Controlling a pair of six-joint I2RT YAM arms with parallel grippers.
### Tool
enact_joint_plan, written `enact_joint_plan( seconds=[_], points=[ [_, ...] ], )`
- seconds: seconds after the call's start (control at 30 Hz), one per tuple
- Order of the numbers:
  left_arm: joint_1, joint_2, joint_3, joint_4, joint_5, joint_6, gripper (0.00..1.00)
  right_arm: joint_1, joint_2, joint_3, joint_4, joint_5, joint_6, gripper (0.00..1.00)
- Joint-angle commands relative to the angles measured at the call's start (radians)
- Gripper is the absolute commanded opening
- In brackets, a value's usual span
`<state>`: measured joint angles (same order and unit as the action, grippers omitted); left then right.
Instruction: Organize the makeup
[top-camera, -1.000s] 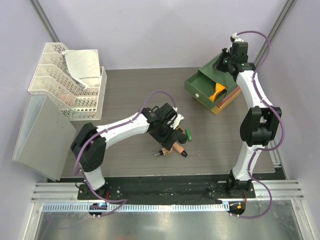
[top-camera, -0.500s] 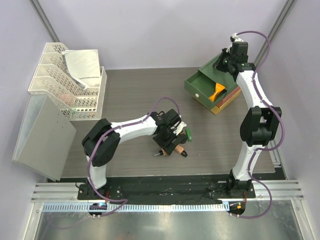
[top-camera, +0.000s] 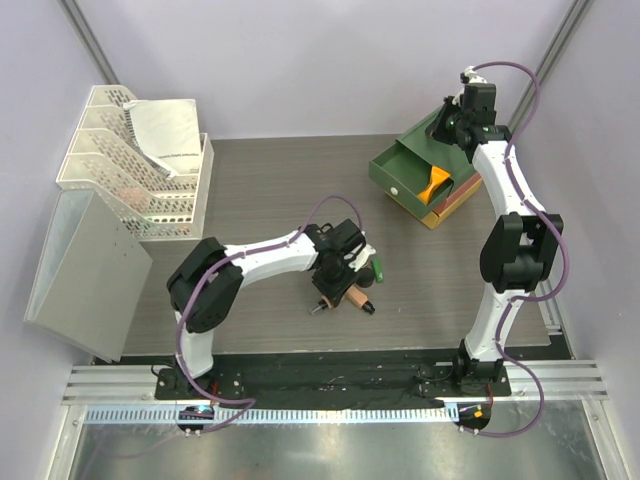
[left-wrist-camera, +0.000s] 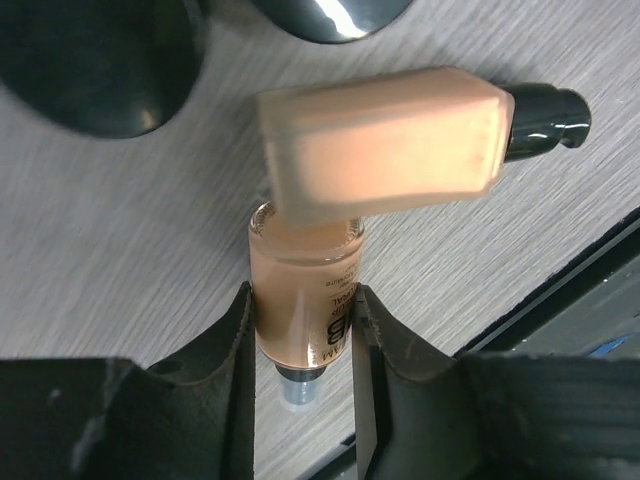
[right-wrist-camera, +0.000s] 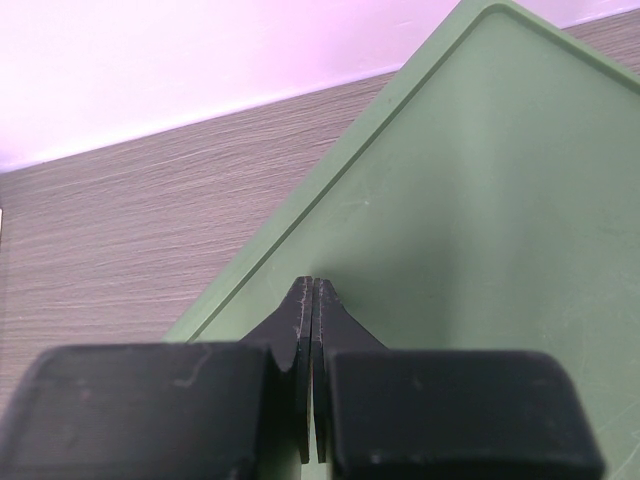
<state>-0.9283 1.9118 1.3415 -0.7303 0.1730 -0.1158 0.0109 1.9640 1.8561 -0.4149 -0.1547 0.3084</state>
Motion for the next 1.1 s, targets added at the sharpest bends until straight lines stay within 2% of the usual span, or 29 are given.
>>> enact_joint_plan(
  seconds=[0.0,0.07,0.3,0.4,0.6,0.7,0.83,0.9,1.07],
  points=[
    [-0.003,-0.135,0.140,-0.017,-0.076,-0.033,0.00,0.006,0.125,-0.084,-0.372,0.029,-0.048,0.01],
    [0.000,-0.142,0.200,-0.017,-0.087,-0.059,0.00,0.008,0.127,-0.084,-0.374,0.029,-0.046,0.01],
    [0.034,-0.024,0.614,-0.012,-0.024,-0.192,0.00,0.008,0.128,-0.081,-0.374,0.026,-0.043,0.01],
    [0.063,0.033,0.698,0.066,0.037,-0.286,0.00,0.008,0.127,-0.083,-0.374,0.026,-0.043,0.01],
    [0.138,0.055,0.636,0.474,0.210,-0.578,0.00,0.008,0.124,-0.089,-0.374,0.020,-0.042,0.01],
    [0.140,0.111,0.701,0.546,0.194,-0.628,0.00,0.008,0.124,-0.090,-0.372,0.020,-0.042,0.01],
    [0.157,0.176,0.736,0.689,0.184,-0.792,0.00,0.008,0.124,-0.089,-0.374,0.018,-0.042,0.01],
    [0.160,0.217,0.774,0.753,0.180,-0.823,0.00,0.006,0.121,-0.092,-0.374,0.021,-0.043,0.01],
    [0.170,0.293,0.901,0.749,0.177,-0.864,0.00,0.008,0.119,-0.095,-0.374,0.021,-0.046,0.01]
  ],
)
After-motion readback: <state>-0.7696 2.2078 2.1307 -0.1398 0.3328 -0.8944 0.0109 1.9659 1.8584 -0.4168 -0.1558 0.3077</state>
